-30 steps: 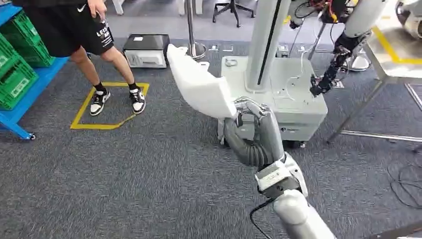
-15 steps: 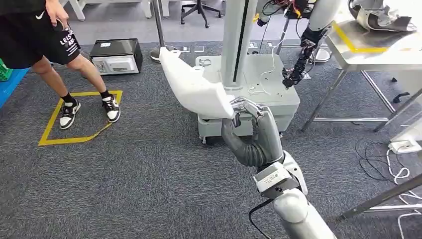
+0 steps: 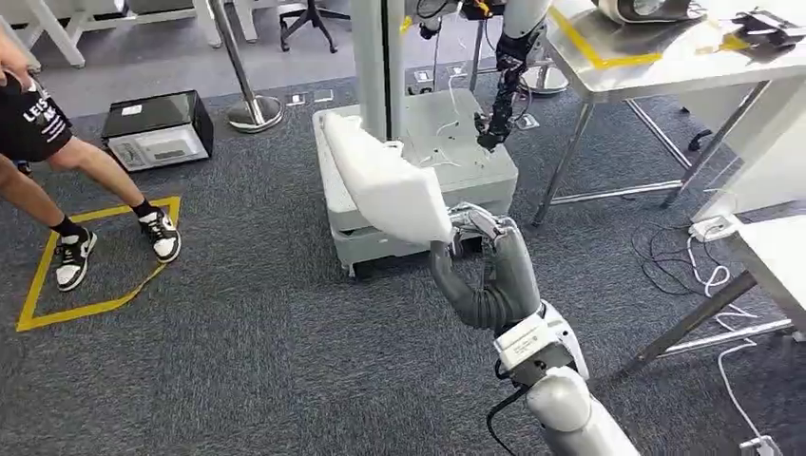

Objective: Take the parts from the cabinet and place them on the table.

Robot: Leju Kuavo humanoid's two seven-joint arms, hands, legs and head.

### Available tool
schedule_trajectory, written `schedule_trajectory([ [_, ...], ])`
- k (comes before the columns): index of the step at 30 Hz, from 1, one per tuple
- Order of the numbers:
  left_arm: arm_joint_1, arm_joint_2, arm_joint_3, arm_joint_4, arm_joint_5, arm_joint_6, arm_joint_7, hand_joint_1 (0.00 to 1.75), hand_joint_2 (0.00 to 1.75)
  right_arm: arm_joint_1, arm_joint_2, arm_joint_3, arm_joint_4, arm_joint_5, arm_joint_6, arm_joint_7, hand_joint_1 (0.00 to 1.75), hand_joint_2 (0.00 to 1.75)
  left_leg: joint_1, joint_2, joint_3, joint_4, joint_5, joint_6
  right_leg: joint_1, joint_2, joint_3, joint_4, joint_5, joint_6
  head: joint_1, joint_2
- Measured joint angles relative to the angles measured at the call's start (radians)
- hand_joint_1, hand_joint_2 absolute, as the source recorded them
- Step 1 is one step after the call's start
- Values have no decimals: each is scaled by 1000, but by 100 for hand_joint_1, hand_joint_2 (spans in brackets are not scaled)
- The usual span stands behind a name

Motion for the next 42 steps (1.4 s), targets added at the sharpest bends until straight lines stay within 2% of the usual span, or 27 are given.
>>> schedule_trajectory([
  [2,4,0,0,1,-2,0,3,0,175,3,0,0,1,0,0,1,175,175,0,-9,-69,133,-44,-2,3,21,0,1,-1,-1,1,0],
  [3,8,0,0,1,-8,-3,5,0,175,3,0,0,2,0,3,5,175,175,0,-10,-80,144,-30,-1,3,35,0,2,-1,-1,1,0],
  [4,9,0,0,1,-12,-5,6,0,175,1,0,0,3,0,3,13,175,175,0,-11,-69,108,4,1,3,47,0,3,-1,-1,1,0],
  [6,8,2,0,1,-10,-6,8,0,175,-2,1,0,3,2,6,26,175,175,2,-27,3,-62,103,6,2,69,0,9,-3,2,1,0],
  [7,8,2,0,1,-6,-6,10,0,175,-4,3,0,3,2,6,30,175,175,6,-65,30,-131,120,7,0,76,-2,13,-4,7,1,0],
  [8,7,2,0,1,-6,-6,12,0,175,-8,5,0,3,3,6,35,175,175,3,-79,33,-143,109,8,6,85,-8,22,-6,15,1,0],
  [12,3,-1,0,1,-6,-8,18,0,175,-10,6,0,3,-5,14,37,175,175,1,-46,38,-148,124,40,-2,112,-16,9,8,44,2,0],
  [14,4,-1,0,0,-7,-8,17,0,175,-20,6,0,5,-13,34,38,175,175,2,-28,38,-152,129,50,4,33,-42,69,-35,46,6,0],
  [15,4,-1,0,-1,-10,-8,17,0,175,-29,8,0,10,-16,39,38,175,175,-2,-16,37,-152,129,53,4,15,-77,145,-75,49,6,0],
  [17,6,-1,0,-1,-10,-11,16,0,175,-32,11,0,19,-18,42,37,175,175,-7,6,36,-152,127,56,3,7,-143,292,-133,52,6,0],
  [18,7,-1,0,0,-9,-11,15,0,175,-32,12,0,26,-18,44,37,175,175,-8,16,35,-151,127,56,3,6,-155,320,-133,52,6,0],
  [20,5,-2,0,0,-4,-11,13,0,175,-37,13,0,37,-18,45,35,175,175,-10,35,36,-150,126,57,5,2,-104,228,-75,46,6,0],
  [21,4,-3,0,-1,-4,-11,13,0,175,-40,13,0,39,-18,45,34,175,175,-11,42,37,-149,125,57,7,-6,-54,139,-37,40,6,0],
  [22,2,-5,0,-1,-3,-12,13,0,175,-45,14,0,39,-18,48,32,175,175,-12,49,39,-149,124,55,13,-31,1,45,-8,32,6,0],
  [23,2,-6,0,-1,-1,-12,12,0,175,-53,17,0,40,-19,52,30,175,175,-18,56,38,-148,122,51,23,-53,15,12,-23,24,6,0],
  [27,-6,-11,1,0,2,-14,6,0,175,-71,24,-1,52,-21,68,24,175,175,-15,81,45,-153,121,31,26,-19,9,1,-10,8,5,0],
  [28,-9,-11,1,-1,2,-16,5,0,175,-72,27,-1,55,-21,69,25,175,175,-11,64,39,-143,114,25,15,-16,18,-12,0,3,5,0],
  [29,-9,-10,1,-1,5,-17,3,0,175,-80,29,-2,57,-21,69,23,175,175,-12,22,25,-111,91,20,13,-10,20,-16,3,-4,4,0],
  [30,-10,-11,1,-1,7,-19,3,0,175,-88,34,-2,61,-20,70,25,175,175,-11,0,-7,-45,54,16,11,-4,18,-16,4,-7,3,0],
  [32,-8,-11,1,-1,12,-21,5,0,175,-87,39,-2,66,-18,71,25,175,175,-6,-9,-80,108,-13,10,11,11,14,-14,4,-7,3,0],
  [33,-6,-11,1,-1,12,-21,8,0,175,-86,40,-2,68,-14,73,27,175,175,-5,-9,-101,148,-17,7,11,20,11,-11,4,-7,2,0],
  [34,-5,-11,2,-1,12,-21,13,0,175,-85,44,-3,68,-11,74,32,175,175,-3,-9,-98,139,3,5,9,29,10,-7,3,-6,2,0],
  [36,-5,-8,8,-1,12,-21,14,0,175,-86,53,-6,68,-2,76,36,175,175,6,-16,-30,-3,91,-1,2,51,7,6,-2,3,2,0],
  [37,-5,-8,9,-1,12,-21,11,0,175,-86,56,-6,69,1,79,36,175,175,13,-34,16,-93,128,-7,-2,59,6,15,-7,11,2,0],
  [38,-4,-10,9,0,12,-21,10,0,175,-87,59,-6,69,4,80,36,175,175,15,-78,26,-115,102,-15,-1,66,-1,23,-10,20,1,0],
  [39,-6,-13,9,0,12,-22,7,0,175,-89,61,-8,71,6,82,37,175,175,12,-72,28,-121,110,5,2,76,-9,34,-12,26,-3,0],
  [42,-5,-13,12,0,16,-22,8,0,175,-88,63,-9,72,11,88,35,175,175,4,-48,22,-116,115,29,-3,93,-15,21,2,47,-3,0],
])
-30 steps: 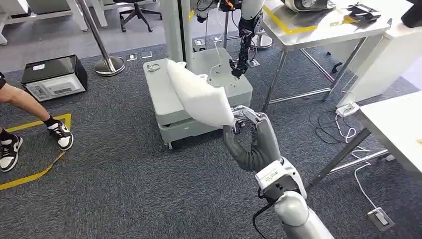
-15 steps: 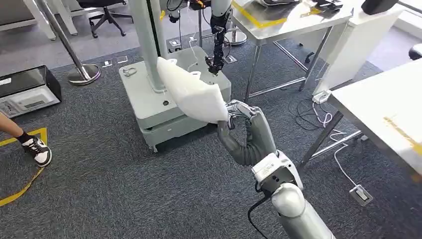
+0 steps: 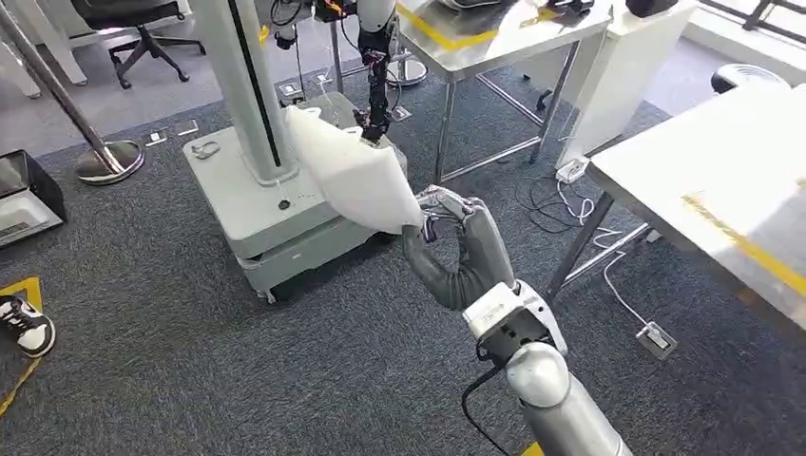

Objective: Take the parts from the cabinet and place them on the table.

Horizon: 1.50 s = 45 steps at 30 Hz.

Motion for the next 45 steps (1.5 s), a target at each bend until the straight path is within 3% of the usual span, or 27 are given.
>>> schedule_trajectory([
  [1,1,0,2,0,0,0,0,0,175,0,0,-2,0,1,0,0,175,175,4,11,0,-5,6,10,-1,-14,-3,8,-4,0,0,0],
  [2,1,2,2,0,0,0,2,0,175,-3,0,-5,0,2,0,0,175,175,3,18,-1,-5,6,14,4,-53,-15,35,-24,1,3,0],
  [3,1,2,2,-1,-1,0,5,0,175,-6,0,-7,0,3,0,0,175,175,0,27,-3,-5,7,20,6,-76,-44,95,-61,4,4,0],
  [5,6,2,3,-1,-1,1,10,0,175,-5,0,-10,0,6,3,2,175,175,-7,48,-7,-5,6,24,6,-86,-123,263,-137,4,4,0],
  [7,9,2,3,0,-2,1,10,0,175,-1,0,-13,0,10,5,7,175,175,-13,69,-9,-5,6,27,8,-87,-148,318,-142,-4,4,0],
  [10,6,1,3,0,-2,1,4,0,175,-2,1,-18,-8,20,5,11,175,175,-17,93,-4,-5,3,29,27,-108,-29,108,-37,-28,3,0],
  [11,4,0,3,0,-1,1,4,0,175,-4,2,-20,-14,22,5,11,175,175,-17,101,-2,-5,3,29,42,-159,17,23,-22,-43,3,0],
  [12,4,-2,3,0,-1,1,5,0,175,-7,4,-21,-19,23,6,14,175,175,-24,107,-3,-3,-1,23,49,-173,20,9,-31,-48,2,0],
  [16,-1,-5,3,-1,-5,1,16,0,175,0,6,-25,-42,35,13,21,175,175,-25,137,6,-12,-4,5,43,-128,23,-13,-16,-60,3,0],
  [18,-2,-3,3,-1,-10,2,17,0,175,1,6,-25,-53,39,13,21,175,175,-19,64,-21,52,-47,-6,34,-114,32,-25,-8,-65,2,0],
  [19,-2,-3,3,-1,-11,2,19,0,175,2,9,-25,-55,39,14,20,175,175,-17,48,-54,126,-85,-11,30,-107,31,-24,-7,-67,1,0],
  [21,0,-2,3,-1,-15,2,27,0,175,13,9,-25,-60,40,14,21,175,175,-12,39,-122,263,-136,-18,28,-87,30,-23,-7,-68,1,0],
  [22,1,-1,3,-1,-18,2,30,0,175,19,9,-25,-64,40,14,21,175,175,-9,39,-135,283,-128,-21,26,-76,30,-22,-7,-67,2,0],
  [23,1,0,3,-1,-22,2,33,0,175,23,9,-25,-69,40,14,21,175,175,-6,39,-123,250,-93,-25,22,-65,31,-20,-9,-65,1,0],
  [25,0,3,3,-2,-23,0,33,0,175,26,9,-26,-75,40,12,21,175,175,2,29,-47,84,2,-32,12,-43,31,-8,-14,-53,1,0],
  [26,1,5,3,-2,-24,-1,31,0,175,26,9,-27,-76,39,9,21,175,175,10,-5,-15,8,22,-39,11,-36,26,2,-20,-45,1,0],
  [27,0,5,3,0,-24,-4,29,0,175,26,9,-30,-77,37,4,20,175,175,9,-38,-12,-2,1,-41,14,-28,15,14,-25,-36,-5,0],
  [28,-2,5,3,0,-25,-5,27,0,175,27,9,-36,-77,35,2,19,175,175,8,-22,-12,3,5,-24,13,-18,7,15,-22,-29,-3,0],
  [31,-2,8,3,-1,-29,-7,33,0,175,27,6,-48,-77,23,-4,16,175,175,6,0,-13,-3,14,0,8,3,2,6,-12,-10,-3,0],
  [32,-3,10,3,-2,-32,-8,35,0,175,28,4,-52,-77,20,-7,16,175,175,7,11,-12,-6,17,5,7,-19,1,18,-20,-9,-2,0],
  [34,-4,10,3,-3,-33,-8,38,0,175,23,3,-52,-77,20,-10,16,175,175,4,26,-13,-7,16,13,12,-73,-55,127,-84,-1,4,0],
  [36,0,10,3,-3,-33,-8,40,0,175,28,3,-52,-77,20,-13,16,175,175,-1,48,-13,-7,13,17,11,-86,-133,285,-145,2,4,0],
  [37,1,10,3,-3,-32,-8,40,0,175,29,3,-52,-77,21,-13,17,175,175,-3,58,-13,-7,13,18,11,-88,-151,320,-148,1,4,0],
  [39,-1,10,3,-3,-28,-8,37,0,175,27,3,-52,-76,21,-13,17,175,175,-4,75,-11,-7,11,18,13,-90,-111,241,-86,-5,4,0],
  [41,-4,7,3,-3,-28,-8,37,0,175,18,2,-52,-76,19,-11,17,175,175,-5,89,-5,-7,8,16,19,-116,-8,49,-8,-18,4,0],
  [42,-5,6,3,-3,-28,-8,37,0,175,8,2,-52,-73,18,-10,16,175,175,-8,95,-3,-7,6,13,29,-149,11,11,-23,-29,3,0],
  [45,-6,5,3,-3,-28,-5,37,0,175,-8,-3,-52,-65,3,-9,8,175,175,-5,111,2,-14,7,-4,37,-129,5,3,-16,-37,6,0],
])
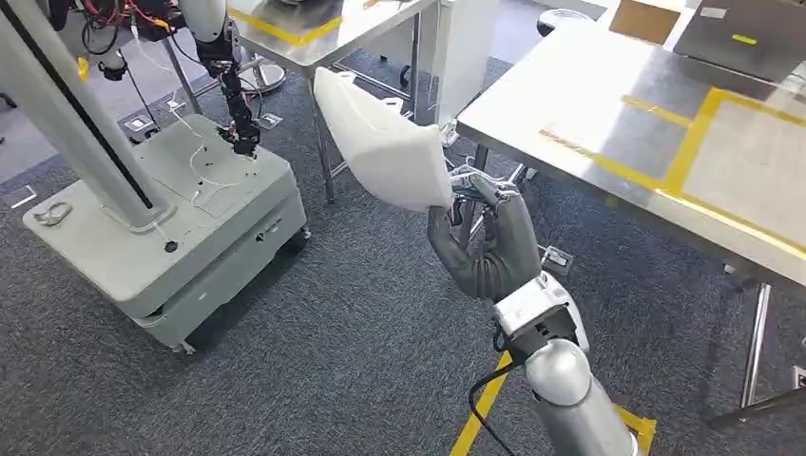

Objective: Take the parts from the cabinet and place them on the table.

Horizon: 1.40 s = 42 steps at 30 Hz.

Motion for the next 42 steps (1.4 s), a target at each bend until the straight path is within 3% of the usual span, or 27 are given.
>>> schedule_trajectory([
  [1,-1,-3,0,0,0,2,0,0,175,-1,-2,0,1,-2,0,-3,175,175,0,9,7,-6,0,-5,0,10,3,-7,3,-6,0,0],
  [2,-2,-3,0,-2,0,4,-2,0,175,0,-3,0,1,-3,0,-6,175,175,0,-1,4,0,-6,-12,-16,15,17,-24,15,-13,0,0],
  [3,-2,-3,0,-2,0,6,-5,0,175,-7,-4,0,2,-5,-1,-8,175,175,-1,-39,-3,28,-28,-14,-17,20,22,-30,16,-18,-2,0],
  [4,-2,-3,0,-2,0,7,-6,0,175,-12,-3,0,4,-5,-3,-8,175,175,-1,-59,-31,86,-60,-15,-18,25,22,-30,18,-23,-5,0],
  [6,0,-3,0,-2,-2,7,-5,0,175,-10,-3,0,7,-5,-5,-5,175,175,0,-70,-106,237,-126,-20,-18,41,21,-28,16,-25,-5,0],
  [7,3,-3,0,-2,-4,7,-5,0,175,-6,-3,0,7,-5,-7,-2,175,175,0,-71,-130,281,-132,-22,-18,51,20,-27,15,-25,-5,0],
  [8,4,-3,0,-2,-5,7,-5,0,175,-2,-2,0,7,-2,-7,0,175,175,1,-71,-133,278,-114,-23,-18,62,21,-24,14,-24,-5,0],
  [10,3,-2,0,-2,-8,7,-5,0,175,7,-2,0,6,3,-8,5,175,175,2,-76,-74,143,-25,-22,-22,82,22,-19,11,-18,-5,0],
  [11,3,-2,0,-3,-9,7,-5,0,175,9,-2,0,5,5,-8,7,175,175,4,-92,-32,54,17,-23,-24,90,21,-12,7,-13,-5,0],
  [12,3,-3,0,-2,-10,7,-5,0,175,10,-2,0,5,5,-8,6,175,175,9,-135,-13,10,8,-24,-26,96,16,-5,3,-6,-6,0],
  [16,-1,-4,-1,-2,-13,6,0,0,175,23,-1,0,-5,11,-11,12,175,175,-1,-108,-10,6,11,3,-25,125,4,-4,10,19,-5,0],
  [17,0,-7,-1,-2,-13,5,1,0,175,24,-1,0,-8,14,-11,13,175,175,7,-96,-9,-1,16,11,-25,126,1,2,6,23,-5,0],
  [18,-1,-5,-1,-4,-13,5,0,0,175,25,-1,0,-11,16,-10,14,175,175,7,-90,-9,-3,16,15,-22,93,-8,24,-10,26,-3,0],
  [20,-1,-4,-1,-4,-13,5,0,0,175,24,0,0,-15,19,-9,21,175,175,4,-72,-9,-2,15,22,-22,52,-77,167,-88,34,-1,0],
  [22,1,-4,-1,-4,-13,5,2,0,175,29,2,0,-15,21,-8,26,175,175,1,-52,-10,-2,12,25,-23,43,-146,305,-133,36,-1,0],
  [23,1,-4,-1,-4,-13,5,2,0,175,31,2,0,-15,23,-8,26,175,175,1,-43,-9,-2,11,26,-23,41,-151,311,-122,35,-1,0],
  [24,0,-4,-1,-4,-13,5,2,0,175,32,2,0,-15,24,-8,26,175,175,0,-35,-7,-2,10,25,-22,40,-131,269,-90,32,-1,0],
  [26,-2,-5,-1,-4,-12,5,2,0,175,32,2,-1,-18,24,-8,26,175,175,0,-21,0,-2,5,22,-19,23,-36,89,-6,21,-1,0],
  [27,-3,-6,-1,-4,-11,5,2,0,175,31,2,-1,-22,24,-8,26,175,175,-1,-15,4,-2,3,20,-11,-18,8,2,10,10,-1,0],
  [28,-4,-7,-1,-4,-11,5,2,0,175,31,3,-1,-24,24,-8,26,175,175,-7,-8,5,-2,1,14,-5,-29,10,-3,3,4,-3,0],
  [31,-7,-8,-1,-4,-11,5,3,0,175,32,3,-6,-28,26,-8,26,175,175,-2,11,10,-11,2,-2,1,-1,2,-6,5,-6,1,0],
  [32,-9,-9,-1,-4,-11,5,5,0,175,33,3,-11,-33,26,-8,25,175,175,-5,15,17,-13,-1,-10,-8,9,11,-20,13,-15,0,0],
  [34,-13,-6,-2,-5,-12,5,8,0,175,34,3,-16,-38,27,-9,21,175,175,-2,-45,-6,43,-41,-17,-16,20,23,-32,18,-21,-1,0],
  [37,-11,-5,-2,-5,-9,5,14,0,175,38,3,-17,-37,25,-6,13,175,175,-1,-69,-113,259,-130,-24,-17,44,21,-28,16,-27,-2,0],
  [39,-9,-4,-2,-5,-6,6,16,0,175,42,3,-18,-36,21,-7,9,175,175,-1,-71,-125,266,-99,-25,-18,67,22,-24,14,-25,-2,0],
  [41,-10,-2,-2,-5,-2,7,15,0,175,41,3,-18,-36,19,-8,9,175,175,2,-79,-61,117,-7,-25,-23,87,22,-16,10,-19,-2,0],
  [42,-10,-2,-2,-5,2,7,15,0,175,41,3,-18,-36,19,-8,9,175,175,5,-100,-18,25,30,-26,-25,96,21,-8,6,-13,-2,0],
])
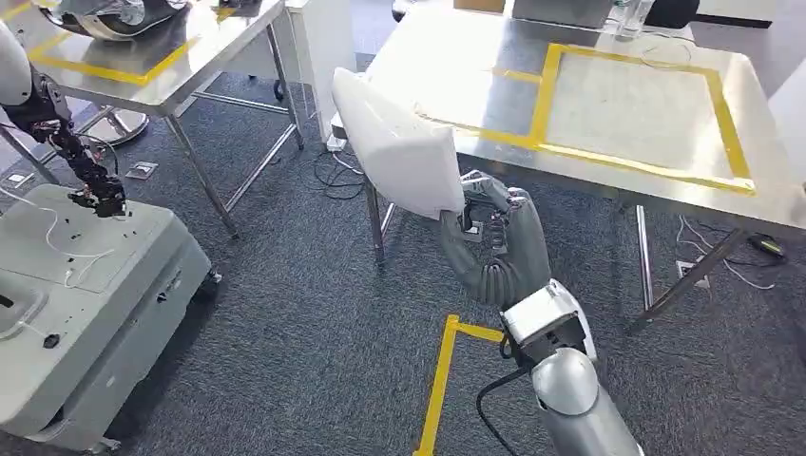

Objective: Take the parts from the cabinet and place them on the table.

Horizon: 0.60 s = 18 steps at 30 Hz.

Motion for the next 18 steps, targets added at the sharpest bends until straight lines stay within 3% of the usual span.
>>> schedule_trajectory([
  [1,0,0,0,0,3,0,0,0,175,0,0,0,0,0,0,0,175,175,1,-34,8,-21,-25,-1,3,6,-6,7,-4,7,-1,0],
  [2,-1,-2,0,0,4,1,0,0,175,-2,0,0,0,0,0,1,175,175,0,-22,10,-23,-19,11,3,15,-12,12,-5,13,0,0],
  [5,1,-2,0,0,7,5,0,0,175,-2,0,0,0,0,0,1,175,175,-4,-4,9,-25,-14,31,1,32,-17,4,5,30,0,0],
  [6,2,-3,1,0,9,5,0,0,175,-1,-1,0,0,0,0,0,175,175,1,7,10,-29,-10,38,0,14,-19,13,-1,33,0,0],
  [7,2,-3,1,0,10,8,-1,0,175,-4,-1,0,0,0,1,0,175,175,1,11,10,-30,-10,42,4,-21,-33,44,-22,37,3,0],
  [8,2,-2,1,-1,11,8,-2,0,175,-6,-1,0,0,-1,1,0,175,175,0,19,9,-30,-11,45,3,-39,-66,110,-60,41,4,0],
  [10,9,-2,1,-1,13,8,-3,0,175,-5,0,1,1,-1,1,1,175,175,-3,38,9,-30,-13,49,2,-52,-145,271,-127,46,3,0],
  [11,12,-2,1,0,13,8,-3,0,175,-4,0,1,2,-1,1,1,175,175,-4,48,9,-29,-14,50,2,-54,-171,319,-137,46,3,0],
  [12,13,-3,1,0,13,8,-3,0,175,-4,0,1,3,-1,1,2,175,175,-4,58,10,-29,-15,50,3,-55,-171,313,-120,45,3,0],
  [13,13,-3,1,0,13,7,-3,0,175,-4,0,1,3,-1,1,3,175,175,-5,65,12,-29,-17,50,3,-57,-144,259,-82,41,3,0],
  [14,12,-3,1,0,13,7,-3,0,175,-4,0,2,3,-1,1,3,175,175,-5,72,16,-29,-20,49,4,-63,-100,172,-38,36,4,0],
  [15,12,-3,1,0,12,7,-3,0,175,-5,0,2,2,0,1,4,175,175,-6,79,21,-29,-22,46,8,-82,-44,70,4,28,3,0],
  [16,12,-3,1,0,11,7,-3,0,175,-7,0,2,2,0,1,6,175,175,-7,85,23,-29,-25,43,17,-128,-15,5,1,19,3,0],
  [18,11,-3,1,-1,7,7,-3,0,175,-11,1,2,2,0,2,12,175,175,-10,95,24,-30,-27,31,24,-112,-17,5,2,13,3,0],
])
